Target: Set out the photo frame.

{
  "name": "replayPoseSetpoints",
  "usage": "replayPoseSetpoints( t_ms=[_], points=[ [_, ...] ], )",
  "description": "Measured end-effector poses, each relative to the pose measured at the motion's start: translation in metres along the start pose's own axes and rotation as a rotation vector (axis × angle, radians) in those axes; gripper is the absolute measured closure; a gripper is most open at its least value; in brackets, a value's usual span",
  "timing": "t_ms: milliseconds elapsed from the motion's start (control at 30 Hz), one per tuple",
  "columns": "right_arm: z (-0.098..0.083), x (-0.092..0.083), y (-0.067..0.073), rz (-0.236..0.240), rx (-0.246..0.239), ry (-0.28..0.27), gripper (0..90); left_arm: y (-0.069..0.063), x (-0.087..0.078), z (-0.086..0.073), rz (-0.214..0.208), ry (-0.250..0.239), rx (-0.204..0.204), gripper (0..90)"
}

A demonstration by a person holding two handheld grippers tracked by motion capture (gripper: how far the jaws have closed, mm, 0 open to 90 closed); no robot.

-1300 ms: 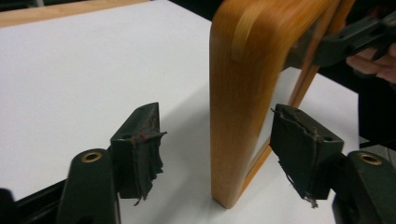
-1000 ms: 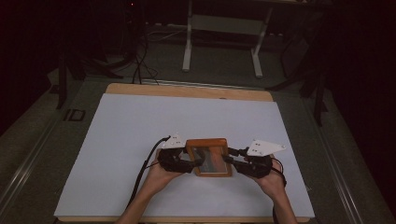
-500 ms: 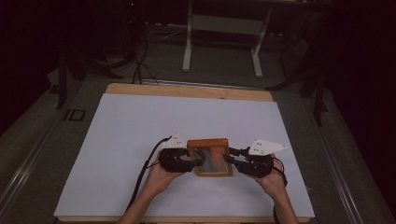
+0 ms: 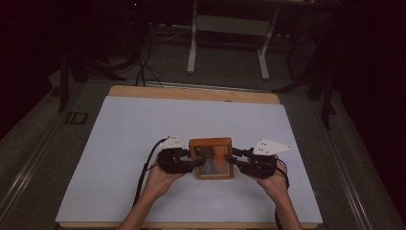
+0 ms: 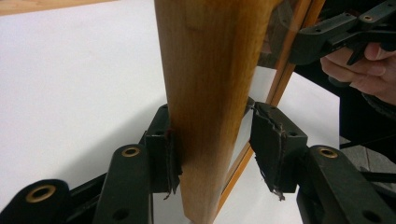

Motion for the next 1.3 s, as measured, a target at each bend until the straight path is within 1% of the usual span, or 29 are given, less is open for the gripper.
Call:
replayPoseSetpoints(
  t_ms=[100, 133, 200, 233, 333, 467, 500, 700, 900, 1100, 1300],
  points=[
    [0.002, 0.002, 0.000, 0.001, 0.003, -0.006, 66.9, 0.001, -0.003, 0.000, 0.005, -0.006, -0.002, 53.6],
    [0.003, 0.004, 0.000, 0.004, 0.009, -0.013, 67.0, 0.003, -0.006, 0.000, 0.011, -0.017, -0.003, 53.5],
    [0.004, 0.005, 0.000, 0.008, 0.012, -0.015, 67.0, 0.003, -0.006, 0.000, 0.011, -0.017, -0.003, 53.6],
    [0.005, 0.008, 0.000, 0.014, 0.019, -0.022, 67.0, 0.005, -0.010, 0.000, 0.015, -0.027, -0.011, 53.6],
    [0.006, 0.010, 0.000, 0.022, 0.029, -0.024, 67.0, 0.007, -0.014, 0.001, 0.018, -0.040, -0.017, 53.7],
    [0.006, 0.013, 0.000, 0.029, 0.039, -0.030, 67.0, 0.008, -0.017, 0.001, 0.025, -0.046, -0.017, 54.0],
    [0.006, 0.014, -0.001, 0.037, 0.051, -0.037, 67.0, 0.010, -0.019, 0.001, 0.023, -0.050, -0.021, 54.1],
    [0.007, 0.020, 0.000, 0.051, 0.072, -0.053, 67.0, 0.013, -0.025, 0.001, 0.033, -0.063, -0.028, 54.2],
    [0.011, 0.023, 0.000, 0.051, 0.077, -0.054, 66.9, 0.016, -0.028, 0.001, 0.040, -0.070, -0.032, 54.3],
    [0.011, 0.028, 0.000, 0.058, 0.085, -0.052, 66.9, 0.018, -0.029, 0.000, 0.050, -0.064, -0.033, 54.3],
    [0.010, 0.029, -0.001, 0.054, 0.087, -0.039, 66.6, 0.020, -0.028, 0.000, 0.045, -0.058, -0.034, 55.0]
  ],
)
Point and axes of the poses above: each handheld gripper's, and its own axes: x roughly forward along the jaws, z roughly out of its top, y roughly to its left, the point moved 4 cm from there along x, roughly forward along the jaws, and after that the axes turned 14 degrees about y, right-handed, at the moved point
